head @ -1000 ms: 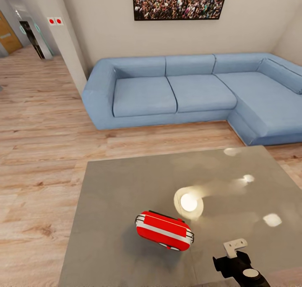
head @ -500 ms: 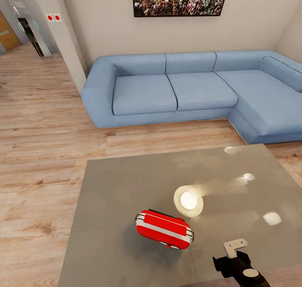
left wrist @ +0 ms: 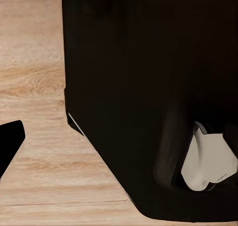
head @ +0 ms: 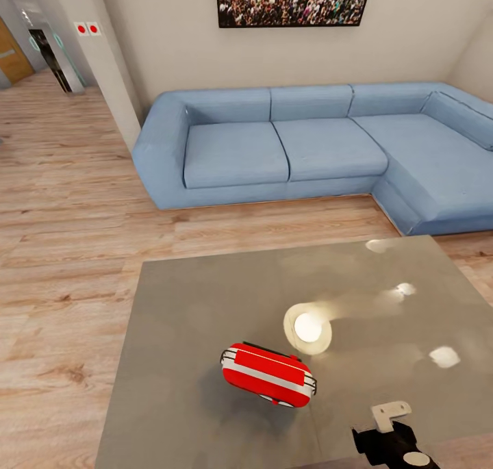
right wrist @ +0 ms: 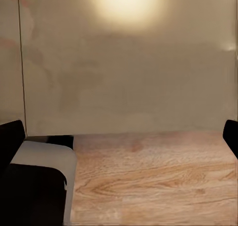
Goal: Turn on the radio receiver that's on the table in the living room.
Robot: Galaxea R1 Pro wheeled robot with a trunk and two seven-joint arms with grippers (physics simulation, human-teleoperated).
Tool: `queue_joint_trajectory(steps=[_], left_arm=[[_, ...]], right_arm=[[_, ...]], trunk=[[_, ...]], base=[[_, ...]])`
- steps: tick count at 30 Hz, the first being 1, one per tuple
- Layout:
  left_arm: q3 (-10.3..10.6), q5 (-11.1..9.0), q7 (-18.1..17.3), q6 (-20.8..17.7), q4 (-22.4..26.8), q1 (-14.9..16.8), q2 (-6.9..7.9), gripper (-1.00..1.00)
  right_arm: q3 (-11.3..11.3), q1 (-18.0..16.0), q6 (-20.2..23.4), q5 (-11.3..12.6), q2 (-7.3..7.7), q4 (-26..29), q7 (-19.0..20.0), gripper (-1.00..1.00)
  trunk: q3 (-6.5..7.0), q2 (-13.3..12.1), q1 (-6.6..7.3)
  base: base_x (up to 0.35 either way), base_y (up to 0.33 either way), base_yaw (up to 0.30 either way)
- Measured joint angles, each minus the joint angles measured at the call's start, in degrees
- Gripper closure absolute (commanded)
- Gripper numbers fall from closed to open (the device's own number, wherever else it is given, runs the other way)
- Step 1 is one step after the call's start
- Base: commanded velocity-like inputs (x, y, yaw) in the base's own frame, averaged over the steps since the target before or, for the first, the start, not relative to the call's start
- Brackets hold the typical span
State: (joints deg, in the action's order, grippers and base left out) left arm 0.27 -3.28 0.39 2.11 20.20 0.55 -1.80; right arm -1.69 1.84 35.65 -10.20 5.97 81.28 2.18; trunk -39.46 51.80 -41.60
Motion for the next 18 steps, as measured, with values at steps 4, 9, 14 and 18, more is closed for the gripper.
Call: queue_joint_trajectory(steps=[4, 9, 14, 18], left_arm=[[-0.36, -0.30, 0.16, 0.61, 1.30, 0.43, -0.55, -1.00], [-0.42, -0.54, 0.21, 0.77, 2.91, 0.58, -0.96, -1.00], [-0.56, -0.57, 0.15, 0.74, 4.53, 0.60, -0.97, -1.00], [-0.61, -0.58, 0.14, 0.71, 5.81, 0.60, -0.98, -1.00]], right_arm=[[0.26, 1.29, -0.43, -0.25, 0.45, 0.67, 0.09, -1.00], [0.36, 1.32, -0.60, -0.40, 1.08, 1.57, 0.18, -1.00], [0.45, 1.32, -0.49, -0.49, 1.22, 1.68, 0.19, -1.00], [0.46, 1.32, -0.36, -0.52, 1.23, 1.74, 0.20, -1.00]], trunk=[[0.00, 0.00, 0.00], [0.00, 0.00, 0.00], [0.00, 0.00, 0.00], [0.00, 0.00, 0.00]], base=[[0.000, 0.000, 0.000], [0.000, 0.000, 0.000], [0.000, 0.000, 0.000], [0.000, 0.000, 0.000]])
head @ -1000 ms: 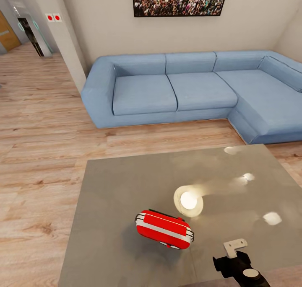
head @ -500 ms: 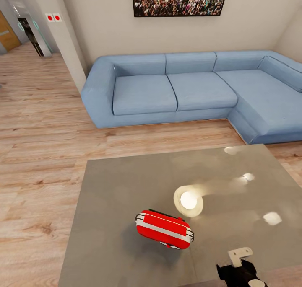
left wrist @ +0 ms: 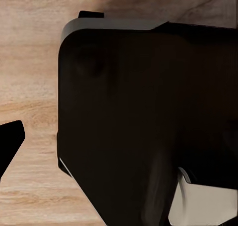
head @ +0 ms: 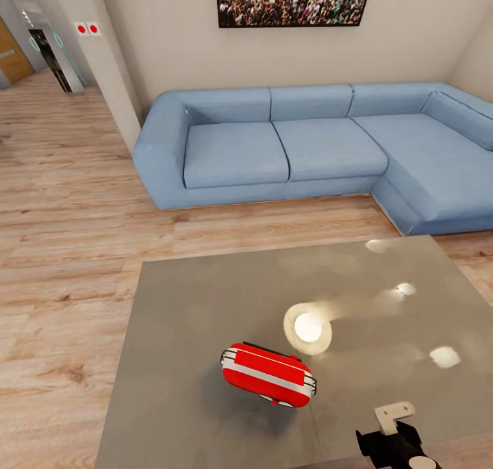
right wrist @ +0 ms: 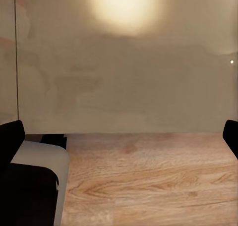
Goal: Turn on the radio receiver that's on the table in the living room.
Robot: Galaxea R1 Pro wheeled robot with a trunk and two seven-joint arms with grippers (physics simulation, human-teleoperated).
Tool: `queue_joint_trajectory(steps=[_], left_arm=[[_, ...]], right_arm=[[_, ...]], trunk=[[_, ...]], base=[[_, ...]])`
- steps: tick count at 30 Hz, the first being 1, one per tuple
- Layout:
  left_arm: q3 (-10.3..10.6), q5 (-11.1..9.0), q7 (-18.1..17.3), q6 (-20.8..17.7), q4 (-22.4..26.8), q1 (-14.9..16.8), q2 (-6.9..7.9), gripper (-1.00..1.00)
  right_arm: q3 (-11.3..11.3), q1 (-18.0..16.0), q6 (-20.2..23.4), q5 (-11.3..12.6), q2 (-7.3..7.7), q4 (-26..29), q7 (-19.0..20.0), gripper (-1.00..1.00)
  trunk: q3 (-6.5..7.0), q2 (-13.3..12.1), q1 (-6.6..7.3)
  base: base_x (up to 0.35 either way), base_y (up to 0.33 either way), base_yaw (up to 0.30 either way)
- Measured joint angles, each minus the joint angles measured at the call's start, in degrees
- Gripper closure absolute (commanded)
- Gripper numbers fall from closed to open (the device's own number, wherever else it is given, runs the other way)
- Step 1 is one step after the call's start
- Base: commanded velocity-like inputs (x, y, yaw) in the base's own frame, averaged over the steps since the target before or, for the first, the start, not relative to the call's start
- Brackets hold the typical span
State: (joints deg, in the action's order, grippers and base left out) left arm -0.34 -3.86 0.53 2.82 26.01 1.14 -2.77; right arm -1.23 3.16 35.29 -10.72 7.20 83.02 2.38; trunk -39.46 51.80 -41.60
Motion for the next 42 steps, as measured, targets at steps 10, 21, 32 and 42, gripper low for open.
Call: queue_joint_trajectory(steps=[10, 21, 32, 42], left_arm=[[-0.11, -0.09, 0.00, -0.01, 3.22, 0.00, 0.05, -1.00], [-0.22, -0.09, 0.00, -0.01, 5.80, 0.00, 0.05, -1.00], [-0.23, -0.09, 0.00, -0.01, 5.80, 0.00, 0.05, -1.00], [-0.27, -0.09, 0.00, -0.01, 5.74, 0.00, 0.05, -1.00]], right_arm=[[0.01, 0.00, -0.09, -0.02, -0.08, 0.09, -0.04, -1.00], [0.08, 0.00, -0.47, -0.07, -0.01, 0.13, -0.01, -1.00], [0.17, 0.00, -0.48, -0.08, 0.00, 0.13, 0.00, -1.00], [0.25, 0.00, -0.48, -0.09, 0.00, 1.46, 0.00, -1.00]], trunk=[[0.00, 0.00, 0.00], [-0.70, 0.00, 0.00], [-1.70, 0.00, 0.00], [-2.61, 0.00, 0.00]], base=[[0.000, 0.000, 0.000], [0.000, 0.000, 0.000], [0.000, 0.000, 0.000], [0.000, 0.000, 0.000]])
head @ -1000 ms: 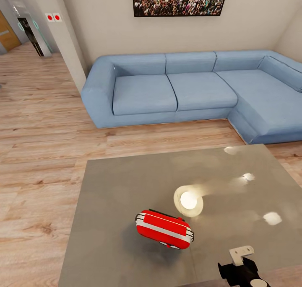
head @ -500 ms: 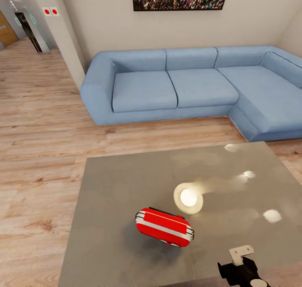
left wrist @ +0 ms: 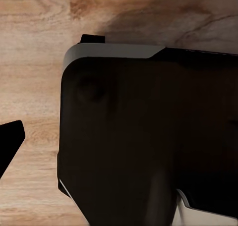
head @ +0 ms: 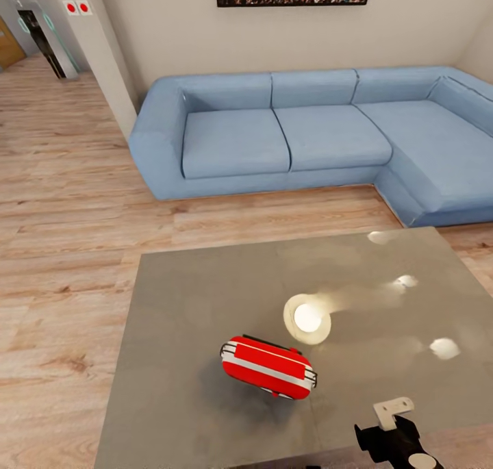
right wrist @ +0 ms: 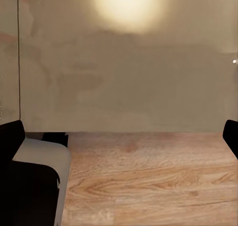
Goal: Turn on the radio receiver that's on the table in the living room.
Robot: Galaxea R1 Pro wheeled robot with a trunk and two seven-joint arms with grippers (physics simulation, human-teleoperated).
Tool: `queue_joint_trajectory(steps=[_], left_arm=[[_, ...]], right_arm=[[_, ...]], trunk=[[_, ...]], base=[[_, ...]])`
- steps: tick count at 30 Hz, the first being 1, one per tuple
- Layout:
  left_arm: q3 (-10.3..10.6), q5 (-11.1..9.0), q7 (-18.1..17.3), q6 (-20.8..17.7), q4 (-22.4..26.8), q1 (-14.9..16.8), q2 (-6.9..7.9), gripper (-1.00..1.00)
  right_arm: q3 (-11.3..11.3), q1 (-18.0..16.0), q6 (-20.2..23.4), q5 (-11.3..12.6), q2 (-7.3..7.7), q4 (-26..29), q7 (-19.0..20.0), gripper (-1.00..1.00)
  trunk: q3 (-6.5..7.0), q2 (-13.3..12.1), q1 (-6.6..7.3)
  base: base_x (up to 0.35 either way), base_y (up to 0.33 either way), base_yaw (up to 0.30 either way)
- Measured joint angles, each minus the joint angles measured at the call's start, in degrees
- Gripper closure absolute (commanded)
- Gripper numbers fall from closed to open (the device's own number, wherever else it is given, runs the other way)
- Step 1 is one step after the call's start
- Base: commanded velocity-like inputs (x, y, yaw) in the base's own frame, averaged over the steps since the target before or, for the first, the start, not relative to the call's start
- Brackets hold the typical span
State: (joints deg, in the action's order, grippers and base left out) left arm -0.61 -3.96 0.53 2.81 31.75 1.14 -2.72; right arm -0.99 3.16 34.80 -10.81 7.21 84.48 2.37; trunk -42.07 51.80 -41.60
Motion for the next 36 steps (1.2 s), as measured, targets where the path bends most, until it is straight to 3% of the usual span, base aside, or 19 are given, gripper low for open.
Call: queue_joint_trajectory(steps=[18, 23, 32, 36], left_arm=[[0.00, 0.00, 0.00, 0.00, 0.05, 0.00, 0.00, -1.00], [0.00, 0.00, 0.00, 0.00, 0.03, 0.00, 0.00, -1.00], [0.00, 0.00, 0.00, 0.00, -0.01, 0.00, 0.00, -1.00], [0.00, 0.00, 0.00, 0.00, -0.02, 0.00, -0.03, -1.00]], right_arm=[[0.14, 0.00, 0.04, -0.19, 0.00, 0.41, -0.20, -1.00], [-0.40, 0.00, 0.54, -3.98, -0.07, 1.83, -0.45, -1.00], [-0.64, -0.08, 0.57, -5.09, -0.20, 4.06, -0.49, -1.00], [-0.61, -1.84, 1.00, -5.17, -0.14, 5.07, -0.18, -1.00]], trunk=[[-1.37, 0.00, 0.00], [-1.38, 0.00, 0.00], [-1.38, 0.00, 0.00], [-1.38, 0.00, 0.00]], base=[[0.000, 0.000, 0.000], [0.000, 0.000, 0.000], [0.000, 0.000, 0.000], [0.000, 0.000, 0.000]])
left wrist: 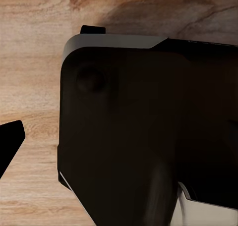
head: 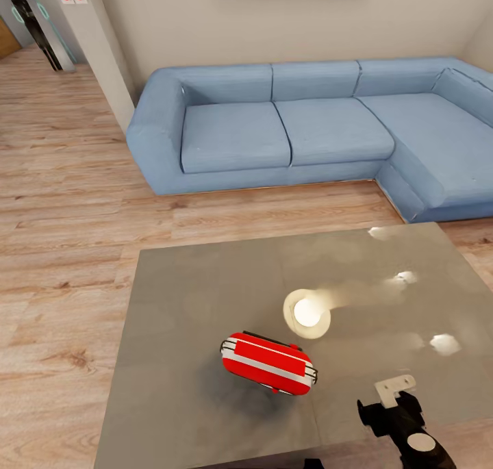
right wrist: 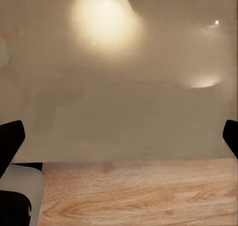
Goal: Turn on the radio receiver that's on the table in the living room.
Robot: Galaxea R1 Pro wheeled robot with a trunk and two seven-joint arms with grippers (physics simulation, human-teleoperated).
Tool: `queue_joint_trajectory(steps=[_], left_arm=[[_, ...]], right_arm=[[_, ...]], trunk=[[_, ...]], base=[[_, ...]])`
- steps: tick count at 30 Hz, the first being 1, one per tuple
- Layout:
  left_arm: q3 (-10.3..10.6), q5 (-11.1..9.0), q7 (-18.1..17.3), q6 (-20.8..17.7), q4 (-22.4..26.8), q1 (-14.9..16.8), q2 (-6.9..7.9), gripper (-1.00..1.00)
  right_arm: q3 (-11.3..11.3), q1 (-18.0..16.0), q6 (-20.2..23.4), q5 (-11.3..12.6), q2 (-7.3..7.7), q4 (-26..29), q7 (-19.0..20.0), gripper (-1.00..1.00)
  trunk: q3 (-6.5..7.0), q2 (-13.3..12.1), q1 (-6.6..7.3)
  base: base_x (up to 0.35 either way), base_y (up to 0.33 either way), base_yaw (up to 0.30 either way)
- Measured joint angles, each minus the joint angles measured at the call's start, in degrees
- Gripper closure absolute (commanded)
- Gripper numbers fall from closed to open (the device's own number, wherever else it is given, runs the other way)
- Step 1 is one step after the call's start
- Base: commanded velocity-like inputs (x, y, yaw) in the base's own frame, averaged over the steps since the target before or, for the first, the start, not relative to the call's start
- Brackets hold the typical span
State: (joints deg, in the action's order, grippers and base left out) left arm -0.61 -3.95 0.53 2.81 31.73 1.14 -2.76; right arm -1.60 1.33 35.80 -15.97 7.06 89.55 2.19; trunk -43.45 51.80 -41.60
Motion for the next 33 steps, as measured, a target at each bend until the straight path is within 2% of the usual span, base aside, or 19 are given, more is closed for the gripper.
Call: queue_joint_trajectory(steps=[4, 6, 9, 12, 13, 14, 17, 18, 20, 23, 29, 33], left_arm=[[0.00, 0.00, 0.01, 0.00, 0.00, 0.00, 0.02, -1.00], [0.00, 0.00, 0.02, 0.00, -0.01, 0.00, 0.02, -1.00], [0.01, 0.00, 0.01, 0.00, -0.01, 0.00, 0.03, -1.00], [0.00, 0.00, 0.00, 0.00, -0.01, 0.00, 0.03, -1.00], [0.01, 0.00, 0.01, 0.01, -0.03, 0.01, 0.02, -1.00], [0.00, 0.00, 0.01, 0.00, -0.04, 0.00, 0.01, -1.00], [0.00, 0.00, 0.01, 0.00, -0.07, 0.00, -0.02, -1.00], [0.00, 0.00, 0.01, 0.00, -0.08, 0.00, -0.03, -1.00], [0.00, 0.00, 0.00, 0.00, -0.09, 0.00, -0.05, -1.00], [0.00, 0.00, 0.00, 0.00, -0.09, 0.00, -0.04, -1.00], [0.00, 0.00, 0.00, 0.00, -0.09, 0.00, -0.06, -1.00], [0.00, 0.00, 0.07, 0.00, -0.02, 0.00, -0.06, -1.00]], right_arm=[[0.37, -5.26, 4.67, -0.02, 0.04, 0.27, 1.19, -1.00], [0.50, -8.72, 8.49, -0.02, 0.05, 0.32, 3.72, -1.00], [0.65, -14.62, 14.04, 0.03, 0.05, 0.35, 11.13, -1.00], [0.87, -18.43, 16.99, -0.03, 0.05, 0.36, 16.06, -1.00], [1.74, -21.45, 19.62, 0.01, 0.02, 0.37, 19.24, -1.00], [2.97, -23.44, 21.42, -0.03, 0.00, 0.37, 20.60, -1.00], [7.06, -26.26, 24.20, -0.09, -0.03, 0.37, 22.21, -1.00], [7.89, -26.56, 24.20, -0.17, -0.03, 0.37, 22.38, -1.00], [12.41, -27.43, 24.20, -0.04, -0.15, 0.37, 22.86, -1.00], [15.87, -27.67, 24.20, -0.16, -0.44, 0.37, 23.01, -1.00], [21.14, -27.80, 24.20, -0.20, -0.72, 0.37, 23.20, -1.00], [25.31, -29.17, 24.20, -0.21, -0.89, 0.37, 23.35, -1.00]], trunk=[[0.00, 0.00, 0.00], [0.00, 0.00, 0.00], [0.00, 0.00, 0.00], [0.00, 0.00, 0.00], [0.01, 0.00, 0.00], [0.00, 0.00, 0.00], [0.00, 0.00, 0.00], [0.00, 0.00, 0.00], [0.00, 0.00, 0.00], [0.00, 0.00, 0.00], [0.00, 0.00, 0.00], [0.00, 0.00, 0.00]], base=[[0.000, 0.000, 0.000], [0.000, 0.000, 0.000], [0.000, 0.000, 0.000], [0.000, 0.000, 0.000], [0.000, 0.000, 0.000], [0.000, 0.000, 0.000], [0.000, 0.000, 0.000], [0.000, 0.000, 0.000], [0.000, 0.000, 0.000], [0.000, 0.000, 0.000], [0.000, 0.000, 0.000], [0.000, 0.000, 0.000]])
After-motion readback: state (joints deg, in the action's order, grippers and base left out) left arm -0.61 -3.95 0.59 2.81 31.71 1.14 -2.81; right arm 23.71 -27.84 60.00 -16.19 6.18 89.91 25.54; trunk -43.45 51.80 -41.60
